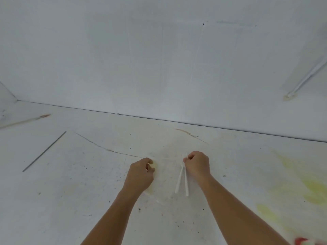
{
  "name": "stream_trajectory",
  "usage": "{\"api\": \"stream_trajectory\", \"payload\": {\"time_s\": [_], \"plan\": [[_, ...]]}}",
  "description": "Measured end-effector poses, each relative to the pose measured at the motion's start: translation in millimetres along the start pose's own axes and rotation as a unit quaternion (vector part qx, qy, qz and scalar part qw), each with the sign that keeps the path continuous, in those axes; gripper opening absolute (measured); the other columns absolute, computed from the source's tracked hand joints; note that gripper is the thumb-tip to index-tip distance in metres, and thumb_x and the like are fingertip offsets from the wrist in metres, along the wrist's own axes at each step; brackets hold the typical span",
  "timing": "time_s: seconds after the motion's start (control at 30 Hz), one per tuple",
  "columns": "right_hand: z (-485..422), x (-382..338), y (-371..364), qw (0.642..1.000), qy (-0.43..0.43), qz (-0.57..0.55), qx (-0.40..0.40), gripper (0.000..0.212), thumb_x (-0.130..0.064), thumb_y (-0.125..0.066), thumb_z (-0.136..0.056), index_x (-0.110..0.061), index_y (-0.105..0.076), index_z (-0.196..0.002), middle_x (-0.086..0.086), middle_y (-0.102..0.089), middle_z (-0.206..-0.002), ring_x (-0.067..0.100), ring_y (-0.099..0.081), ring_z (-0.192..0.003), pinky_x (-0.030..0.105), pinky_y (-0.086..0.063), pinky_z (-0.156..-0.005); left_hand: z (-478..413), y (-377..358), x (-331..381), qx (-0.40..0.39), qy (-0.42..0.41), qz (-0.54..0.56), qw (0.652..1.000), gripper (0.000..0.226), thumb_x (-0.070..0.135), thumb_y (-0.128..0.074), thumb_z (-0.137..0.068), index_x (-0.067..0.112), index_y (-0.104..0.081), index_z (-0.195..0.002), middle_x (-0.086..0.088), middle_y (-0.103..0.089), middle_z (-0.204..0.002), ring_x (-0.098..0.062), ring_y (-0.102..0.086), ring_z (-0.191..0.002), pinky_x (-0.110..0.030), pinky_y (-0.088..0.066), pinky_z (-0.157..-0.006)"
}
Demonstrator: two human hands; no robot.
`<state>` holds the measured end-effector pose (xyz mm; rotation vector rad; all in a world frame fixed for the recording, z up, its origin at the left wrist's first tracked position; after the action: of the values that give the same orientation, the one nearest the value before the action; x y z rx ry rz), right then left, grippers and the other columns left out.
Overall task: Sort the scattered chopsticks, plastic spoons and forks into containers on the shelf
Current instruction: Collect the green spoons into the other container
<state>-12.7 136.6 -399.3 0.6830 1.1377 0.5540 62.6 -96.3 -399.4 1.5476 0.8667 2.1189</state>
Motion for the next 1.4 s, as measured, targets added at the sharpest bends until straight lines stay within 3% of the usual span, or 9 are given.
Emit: {"api": "stream_trajectory", "payload": {"time_s": [0.07, 0.17, 0.4, 0.67, 0.83, 0.97, 1.07, 1.2, 1.4], "plan": [[2, -1, 0, 1.000, -0.011, -0.008, 0.013, 0.008, -0.014, -0.071, -0.086, -0.011, -0.065, -0.089, 0.003, -0.068, -0.091, 0.024, -0.063, -0.084, 0.034, -0.052, -0.073, -7, -2, -3, -0.009, -0.010, -0.004, 1.000, 0.018, 0.022, -0.069, -0.095, 0.024, -0.070, -0.113, 0.006, -0.068, -0.095, -0.010, -0.065, -0.085, -0.022, -0.050, -0.074], [2, -7, -2, 1.000, -0.021, 0.005, 0.009, 0.037, -0.017, -0.070, -0.086, -0.009, -0.064, -0.122, 0.008, -0.067, -0.118, 0.030, -0.063, -0.110, 0.037, -0.052, -0.089, -16, -3, -2, -0.012, -0.017, -0.007, 1.000, 0.015, 0.022, -0.070, -0.095, 0.027, -0.068, -0.109, 0.008, -0.065, -0.091, -0.009, -0.064, -0.082, -0.019, -0.048, -0.070], [3, -13, -16, 0.999, -0.020, 0.043, 0.005, 0.012, -0.020, -0.064, -0.085, -0.019, -0.064, -0.097, 0.001, -0.058, -0.102, 0.016, -0.058, -0.081, 0.030, -0.048, -0.067, -22, -9, 1, -0.019, -0.029, -0.014, 0.999, 0.016, 0.025, -0.066, -0.098, 0.022, -0.063, -0.113, 0.008, -0.064, -0.086, -0.006, -0.062, -0.076, -0.019, -0.046, -0.062], [4, -22, -22, 0.999, -0.033, 0.007, -0.026, 0.013, -0.004, -0.058, -0.079, -0.014, -0.051, -0.082, -0.001, -0.054, -0.081, 0.016, -0.047, -0.067, 0.027, -0.039, -0.058, -22, 6, 4, 0.026, -0.072, -0.094, 0.993, 0.030, 0.030, -0.066, -0.096, 0.025, -0.068, -0.126, 0.008, -0.062, -0.113, -0.012, -0.061, -0.095, -0.028, -0.052, -0.080], [8, -30, -14, 0.980, -0.061, -0.177, -0.065, 0.016, -0.002, -0.065, -0.088, -0.014, -0.057, -0.080, 0.010, -0.067, -0.087, 0.022, -0.065, -0.072, 0.037, -0.062, -0.071, -18, 7, 10, -0.027, -0.098, -0.001, 0.995, 0.018, 0.026, -0.066, -0.098, 0.031, -0.071, -0.115, 0.016, -0.065, -0.106, -0.001, -0.061, -0.095, -0.021, -0.048, -0.086], [26, -47, 1, 0.941, 0.008, -0.325, -0.095, 0.016, 0.001, -0.071, -0.091, -0.009, -0.062, -0.082, 0.015, -0.069, -0.083, 0.021, -0.070, -0.072, 0.037, -0.062, -0.070, 1, -6, 36, -0.212, -0.085, 0.157, 0.961, 0.027, 0.045, -0.052, -0.106, 0.034, -0.068, -0.125, 0.016, -0.072, -0.116, 0.002, -0.065, -0.107, -0.017, -0.047, -0.093], [37, -48, 11, 0.931, 0.031, -0.361, -0.051, 0.013, 0.003, -0.072, -0.089, -0.005, -0.063, -0.085, 0.012, -0.067, -0.078, 0.022, -0.061, -0.063, 0.033, -0.055, -0.063, 12, -22, 50, -0.224, -0.083, 0.198, 0.951, 0.022, 0.030, -0.049, -0.109, 0.020, -0.068, -0.111, 0.004, -0.074, -0.090, -0.011, -0.069, -0.081, -0.023, -0.053, -0.079], [43, -19, 9, 0.900, -0.085, -0.422, -0.061, 0.006, -0.001, -0.072, -0.091, -0.002, -0.067, -0.090, 0.013, -0.071, -0.082, 0.026, -0.065, -0.069, 0.038, -0.058, -0.071, 25, -49, 57, -0.280, -0.017, 0.251, 0.926, 0.017, 0.021, -0.044, -0.109, 0.009, -0.055, -0.103, 0.001, -0.047, -0.073, -0.012, -0.041, -0.054, -0.028, -0.037, -0.051], [54, 18, 12, 0.889, -0.150, -0.420, -0.098, 0.009, -0.003, -0.073, -0.091, -0.008, -0.077, -0.098, 0.014, -0.076, -0.085, 0.021, -0.061, -0.068, 0.034, -0.049, -0.064, 43, -66, 60, -0.279, -0.007, 0.257, 0.925, 0.026, 0.025, -0.039, -0.112, 0.011, -0.060, -0.104, -0.005, -0.061, -0.078, -0.021, -0.057, -0.060, -0.036, -0.051, -0.056]]}}
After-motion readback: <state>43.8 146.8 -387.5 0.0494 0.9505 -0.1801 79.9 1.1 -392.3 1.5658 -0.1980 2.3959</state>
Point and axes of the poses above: each hand's wrist, its own z-axis away from the middle knuckle, its own y-axis out of the back of the hand, x = y × z, the point moved 4 cm from there along -z, towards the middle knuckle
